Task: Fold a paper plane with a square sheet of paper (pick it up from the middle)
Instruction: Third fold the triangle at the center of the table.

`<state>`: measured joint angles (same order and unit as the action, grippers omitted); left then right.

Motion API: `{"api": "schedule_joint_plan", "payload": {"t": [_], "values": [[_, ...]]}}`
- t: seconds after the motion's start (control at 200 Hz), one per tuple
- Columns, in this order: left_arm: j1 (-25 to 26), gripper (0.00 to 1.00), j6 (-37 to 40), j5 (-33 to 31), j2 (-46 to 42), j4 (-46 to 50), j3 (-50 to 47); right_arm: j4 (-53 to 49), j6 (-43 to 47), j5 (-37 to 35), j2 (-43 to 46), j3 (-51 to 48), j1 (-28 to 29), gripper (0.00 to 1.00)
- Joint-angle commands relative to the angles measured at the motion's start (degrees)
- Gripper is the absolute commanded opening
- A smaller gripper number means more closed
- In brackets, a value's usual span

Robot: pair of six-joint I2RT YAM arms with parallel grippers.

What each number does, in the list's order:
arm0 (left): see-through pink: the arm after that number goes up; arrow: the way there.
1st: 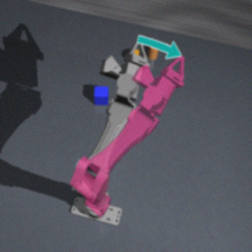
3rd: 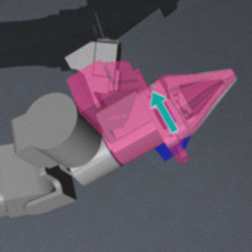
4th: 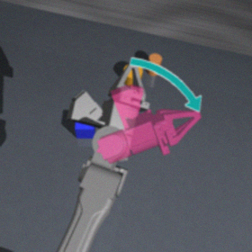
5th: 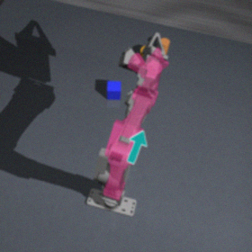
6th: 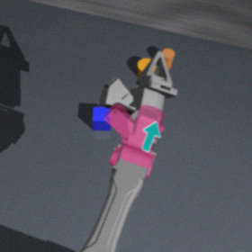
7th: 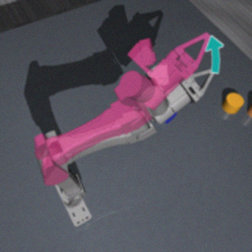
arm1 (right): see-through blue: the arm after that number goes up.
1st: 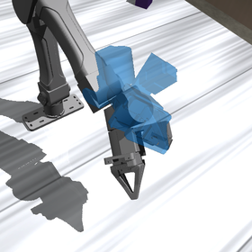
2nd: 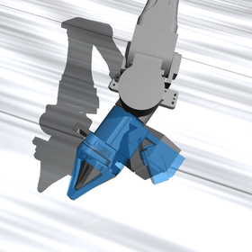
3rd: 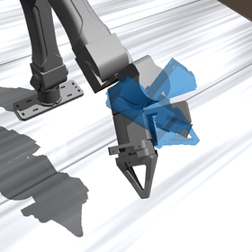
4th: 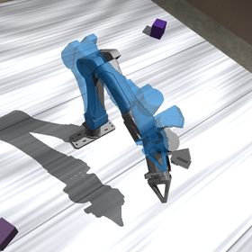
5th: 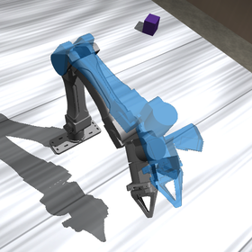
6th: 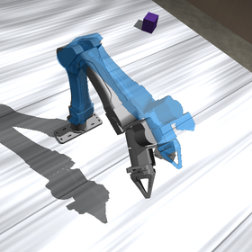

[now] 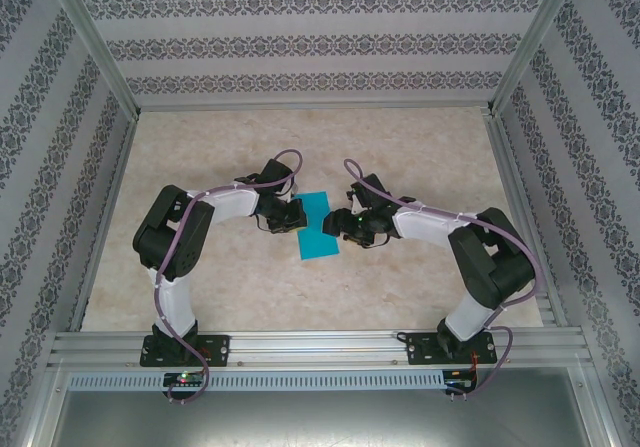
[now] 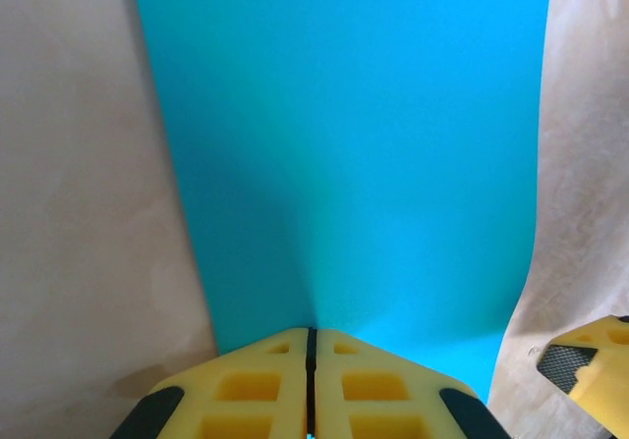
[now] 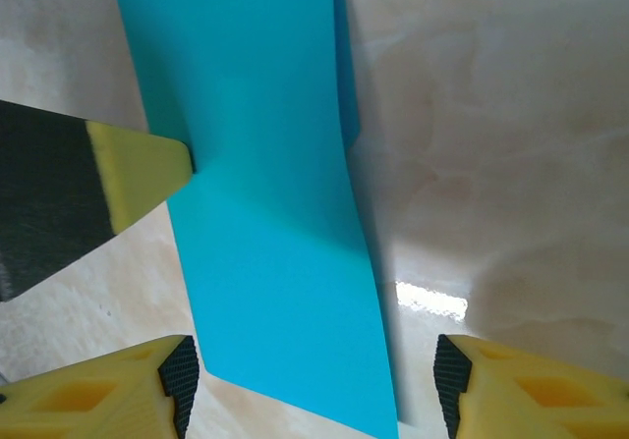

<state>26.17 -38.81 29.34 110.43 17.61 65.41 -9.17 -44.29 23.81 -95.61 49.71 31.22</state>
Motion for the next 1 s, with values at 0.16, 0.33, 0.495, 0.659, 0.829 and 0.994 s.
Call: {"api": "schedule_joint_plan", "payload": {"t": [0.16, 0.33, 0.495, 0.659, 0.829, 0.994], "values": [[0.59, 0.10, 1.89, -4.86, 3.74, 5.93, -1.40, -2.72, 1.70, 2.19, -2.69, 1.38, 0.31, 0.64], [0.56, 0.10, 1.98, -4.86, 4.00, 6.04, -1.33, -2.70, 2.11, 3.31, -3.81, 1.92, 0.74, 0.58], [0.62, 0.10, 1.99, -5.13, 4.18, 5.95, -1.22, -2.79, 2.28, 3.47, -3.41, 1.98, 1.20, 0.51], [0.56, 0.10, 1.96, -5.23, 4.80, 5.86, -1.17, -3.23, 2.40, 3.19, -2.74, 1.86, 1.30, 0.46], [0.56, 0.09, 1.80, -5.33, 5.14, 5.86, -1.24, -2.84, 2.13, 4.36, -2.83, 1.50, 1.41, 0.42], [0.57, 0.09, 1.72, -5.42, 5.38, 5.95, -1.16, -0.57, 1.33, 5.79, -1.60, 0.14, 1.34, 0.40]]}}
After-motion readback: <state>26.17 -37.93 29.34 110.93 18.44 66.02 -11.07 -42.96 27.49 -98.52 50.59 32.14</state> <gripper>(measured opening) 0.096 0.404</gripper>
